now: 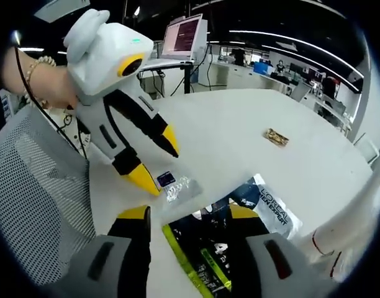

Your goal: Arrange the skincare products in the storage area until every visible bottle or jar stands upright without overlapping.

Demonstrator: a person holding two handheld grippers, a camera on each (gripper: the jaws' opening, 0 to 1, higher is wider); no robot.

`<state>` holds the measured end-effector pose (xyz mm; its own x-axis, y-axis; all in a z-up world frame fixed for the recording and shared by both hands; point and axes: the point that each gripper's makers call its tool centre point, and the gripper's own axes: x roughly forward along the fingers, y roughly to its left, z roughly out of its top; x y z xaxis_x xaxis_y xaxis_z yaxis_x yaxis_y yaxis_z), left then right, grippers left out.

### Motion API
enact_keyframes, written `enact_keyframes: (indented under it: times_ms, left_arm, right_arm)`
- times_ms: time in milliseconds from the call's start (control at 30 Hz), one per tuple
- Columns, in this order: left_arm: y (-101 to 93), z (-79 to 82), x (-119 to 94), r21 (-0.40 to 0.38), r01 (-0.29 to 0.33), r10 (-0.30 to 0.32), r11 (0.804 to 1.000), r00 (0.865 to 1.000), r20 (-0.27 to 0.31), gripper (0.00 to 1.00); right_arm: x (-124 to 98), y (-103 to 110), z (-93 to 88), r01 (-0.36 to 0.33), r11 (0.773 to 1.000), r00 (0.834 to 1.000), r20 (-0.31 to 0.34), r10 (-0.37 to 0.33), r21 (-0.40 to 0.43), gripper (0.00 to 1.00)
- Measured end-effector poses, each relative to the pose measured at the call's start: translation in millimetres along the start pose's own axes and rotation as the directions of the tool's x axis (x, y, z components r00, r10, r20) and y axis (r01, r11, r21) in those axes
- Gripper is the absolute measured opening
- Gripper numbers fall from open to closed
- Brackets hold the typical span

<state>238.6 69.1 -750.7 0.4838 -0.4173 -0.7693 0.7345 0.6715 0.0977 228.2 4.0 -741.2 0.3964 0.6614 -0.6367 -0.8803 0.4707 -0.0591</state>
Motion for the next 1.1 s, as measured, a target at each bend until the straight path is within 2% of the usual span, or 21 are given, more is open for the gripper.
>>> enact_keyframes:
  times_ms: [67,233,400,567,800,967,1100]
  left_arm:
    - [0.9,1.1,-1.0,-0.001,-0.003,0.003,1.0,1.0,0.004,0.53]
    - [0.2,2.6,-7.5,-0.005,-0.016,0.016,1.0,1.0,0.008,0.55]
    - [-1.5,2.4,-14.7,-0.007,-0.029,0.03,1.0,1.0,0.01,0.59]
    - [-5.7,4.9,-19.7,-0.003,-0.044,0.044,0.999,0.999,0.02,0.65]
    - [-11.5,5.7,-28.0,-0.044,-0.044,0.046,0.998,0.998,0.044,0.76]
    - [-9.3,4.0,-35.6,-0.071,-0.054,0.059,0.996,0.997,0.058,0.79]
    - [-8.0,2.6,-40.5,-0.09,-0.06,0.066,0.994,0.995,0.072,0.83]
  right_arm:
    - [-3.2,-0.5,-3.6,0.004,1.0,1.0,-0.006,-0.004,0.006,0.52]
    - [-13.2,-0.5,-8.6,0.016,0.999,1.0,-0.008,-0.016,0.03,0.57]
    - [-29.9,2.3,-2.7,0.041,0.998,0.999,0.016,-0.042,0.039,0.66]
    - [-40.1,0.3,-4.8,0.069,0.997,0.997,0.024,-0.071,0.046,0.72]
    - [-56.6,2.6,-5.9,0.096,0.993,0.995,0.029,-0.098,0.069,0.82]
    - [-66.9,3.9,-5.9,0.106,0.99,0.993,0.037,-0.11,0.092,0.87]
    - [-83.2,-3.6,-4.5,0.154,0.982,0.985,0.061,-0.161,0.113,0.88]
